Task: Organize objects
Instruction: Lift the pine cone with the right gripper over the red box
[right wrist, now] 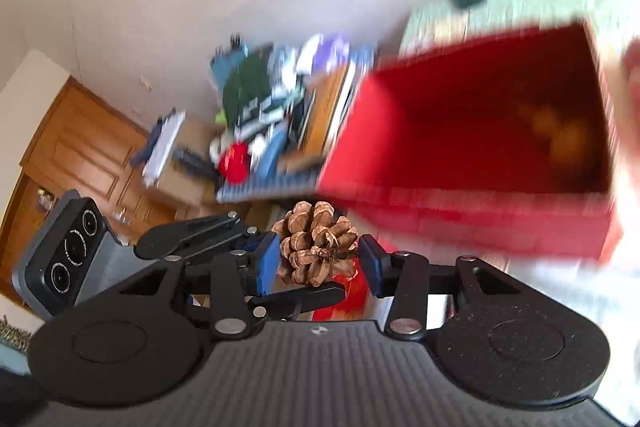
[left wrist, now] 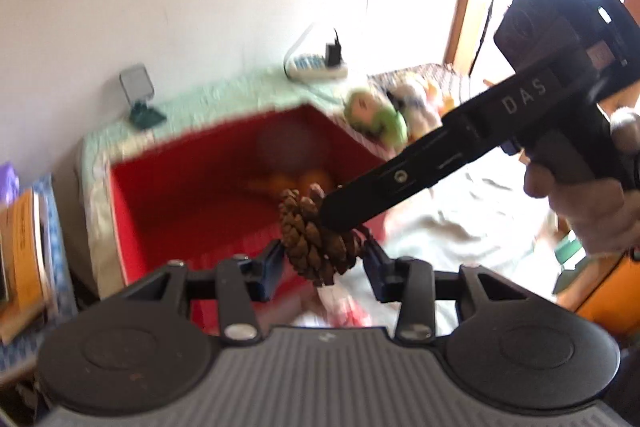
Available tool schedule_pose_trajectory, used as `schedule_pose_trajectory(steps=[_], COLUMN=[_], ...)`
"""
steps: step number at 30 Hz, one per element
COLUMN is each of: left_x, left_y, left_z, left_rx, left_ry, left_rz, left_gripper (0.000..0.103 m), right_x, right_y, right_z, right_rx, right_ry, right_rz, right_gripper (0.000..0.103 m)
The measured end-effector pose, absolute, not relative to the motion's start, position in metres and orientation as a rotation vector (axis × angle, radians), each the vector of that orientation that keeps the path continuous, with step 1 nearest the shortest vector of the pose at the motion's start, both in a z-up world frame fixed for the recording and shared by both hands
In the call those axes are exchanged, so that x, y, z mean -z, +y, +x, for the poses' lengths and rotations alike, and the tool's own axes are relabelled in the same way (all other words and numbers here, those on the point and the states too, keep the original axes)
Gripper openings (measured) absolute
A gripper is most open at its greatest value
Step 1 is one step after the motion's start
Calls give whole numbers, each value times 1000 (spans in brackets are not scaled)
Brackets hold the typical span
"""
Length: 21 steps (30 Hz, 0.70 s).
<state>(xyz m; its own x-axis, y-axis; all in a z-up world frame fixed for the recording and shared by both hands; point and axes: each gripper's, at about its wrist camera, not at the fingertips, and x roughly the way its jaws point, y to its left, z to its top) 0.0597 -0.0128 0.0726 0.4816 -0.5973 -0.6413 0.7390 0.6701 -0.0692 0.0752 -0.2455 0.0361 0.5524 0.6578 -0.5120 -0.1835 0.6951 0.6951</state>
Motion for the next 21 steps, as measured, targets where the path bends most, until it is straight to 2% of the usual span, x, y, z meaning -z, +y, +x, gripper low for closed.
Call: schedule_pose_trajectory(steps=[5,16,21], left_x=[-77,-28,-6], left_y=[-46,-72,-67], left_z=[112,182,192], left_rx=[764,538,458], left_ry=[716,925,989], left_rz=[188,108,114], left_gripper=[43,45,55], right_x=[-35,18,46], right_y=[-275,-293,-295], right_z=[124,218,232], right_rx=[-483,-470,-462], right_ry=[849,1097,1177], right_rz=[663,741,808], right_gripper=[46,46,46])
